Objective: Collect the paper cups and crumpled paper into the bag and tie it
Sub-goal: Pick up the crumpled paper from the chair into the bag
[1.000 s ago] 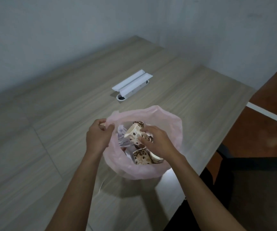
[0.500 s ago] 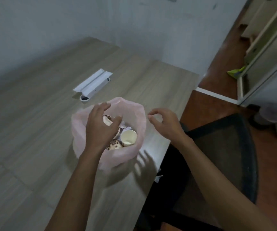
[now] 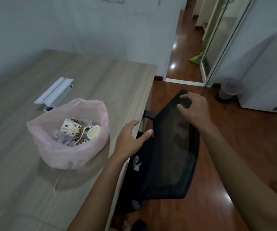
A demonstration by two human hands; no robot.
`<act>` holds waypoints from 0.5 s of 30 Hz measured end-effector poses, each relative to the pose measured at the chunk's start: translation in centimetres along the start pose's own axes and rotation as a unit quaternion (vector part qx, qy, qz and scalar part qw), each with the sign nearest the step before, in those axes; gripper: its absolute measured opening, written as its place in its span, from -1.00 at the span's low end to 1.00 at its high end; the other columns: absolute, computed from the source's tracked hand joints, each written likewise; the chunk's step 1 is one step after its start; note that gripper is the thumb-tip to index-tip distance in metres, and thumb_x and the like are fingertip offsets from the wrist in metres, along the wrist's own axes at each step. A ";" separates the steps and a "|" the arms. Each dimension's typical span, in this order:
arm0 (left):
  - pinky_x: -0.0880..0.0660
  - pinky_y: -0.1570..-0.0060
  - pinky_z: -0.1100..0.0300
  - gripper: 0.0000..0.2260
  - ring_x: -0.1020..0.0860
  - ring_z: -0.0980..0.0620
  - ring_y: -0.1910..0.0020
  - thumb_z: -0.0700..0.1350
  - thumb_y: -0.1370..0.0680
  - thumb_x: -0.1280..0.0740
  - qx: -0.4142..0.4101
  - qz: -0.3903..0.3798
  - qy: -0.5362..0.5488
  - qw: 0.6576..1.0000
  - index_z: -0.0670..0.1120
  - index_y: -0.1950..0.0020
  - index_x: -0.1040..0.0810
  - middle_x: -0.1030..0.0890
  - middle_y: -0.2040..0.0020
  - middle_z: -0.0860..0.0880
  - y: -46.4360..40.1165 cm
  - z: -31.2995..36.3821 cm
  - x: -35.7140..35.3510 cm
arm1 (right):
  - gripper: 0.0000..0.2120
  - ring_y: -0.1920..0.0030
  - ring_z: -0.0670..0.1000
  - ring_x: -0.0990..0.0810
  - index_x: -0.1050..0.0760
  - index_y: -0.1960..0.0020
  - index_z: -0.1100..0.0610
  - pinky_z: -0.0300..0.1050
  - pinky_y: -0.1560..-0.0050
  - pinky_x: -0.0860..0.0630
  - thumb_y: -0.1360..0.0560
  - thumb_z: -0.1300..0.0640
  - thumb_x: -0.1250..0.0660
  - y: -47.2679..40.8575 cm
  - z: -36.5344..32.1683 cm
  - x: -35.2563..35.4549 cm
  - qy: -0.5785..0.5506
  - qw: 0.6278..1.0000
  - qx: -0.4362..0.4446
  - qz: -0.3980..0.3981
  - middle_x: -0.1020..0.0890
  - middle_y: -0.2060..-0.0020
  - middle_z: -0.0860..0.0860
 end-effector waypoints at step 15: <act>-0.51 -0.08 0.26 -0.12 -0.32 0.01 -0.44 -0.08 -0.51 -0.42 0.023 -0.318 0.057 0.946 0.31 -0.56 0.13 0.18 -0.60 0.09 7.7 2.4 -4.5 | -0.20 -0.55 0.06 -0.12 -0.02 -0.59 0.00 -0.32 -0.33 -0.09 -0.50 0.16 -0.39 3.6 -4.4 0.9 -0.133 0.988 -0.074 -0.032 -0.04 -0.59 0.06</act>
Point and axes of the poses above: each hand's wrist, its own y-axis away from the middle knuckle, its own x-axis out of the back of the hand, z = x × y, the point moved 7 cm from there along -y, towards the middle knuckle
